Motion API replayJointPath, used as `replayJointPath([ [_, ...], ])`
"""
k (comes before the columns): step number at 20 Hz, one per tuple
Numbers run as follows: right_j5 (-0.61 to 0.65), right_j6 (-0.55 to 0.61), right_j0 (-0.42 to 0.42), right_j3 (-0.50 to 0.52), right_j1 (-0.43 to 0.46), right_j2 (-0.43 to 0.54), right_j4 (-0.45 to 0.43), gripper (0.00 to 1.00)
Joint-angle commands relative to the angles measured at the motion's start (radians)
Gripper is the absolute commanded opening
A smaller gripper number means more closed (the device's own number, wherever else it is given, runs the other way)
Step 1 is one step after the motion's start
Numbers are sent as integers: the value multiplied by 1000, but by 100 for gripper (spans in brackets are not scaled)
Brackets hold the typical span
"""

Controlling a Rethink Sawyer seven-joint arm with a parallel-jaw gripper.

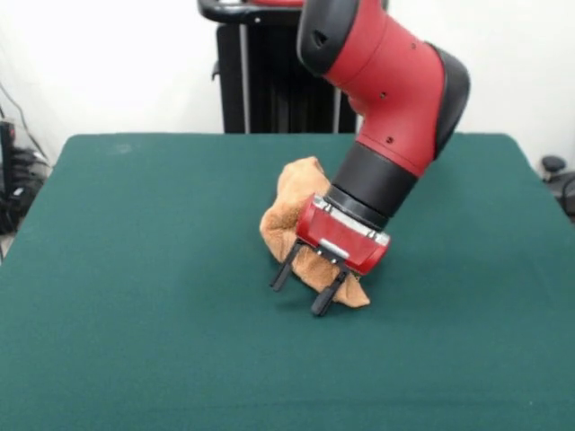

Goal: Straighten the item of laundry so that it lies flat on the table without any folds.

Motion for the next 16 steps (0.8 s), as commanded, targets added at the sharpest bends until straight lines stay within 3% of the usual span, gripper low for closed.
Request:
replayJointPath([
  [1, 2, 22, -76, 112, -147, 368, -141, 100],
  [9, -88, 34, -256, 179, -233, 562, -323, 100],
  [16, -126, 35, -310, 139, -209, 611, -432, 100],
])
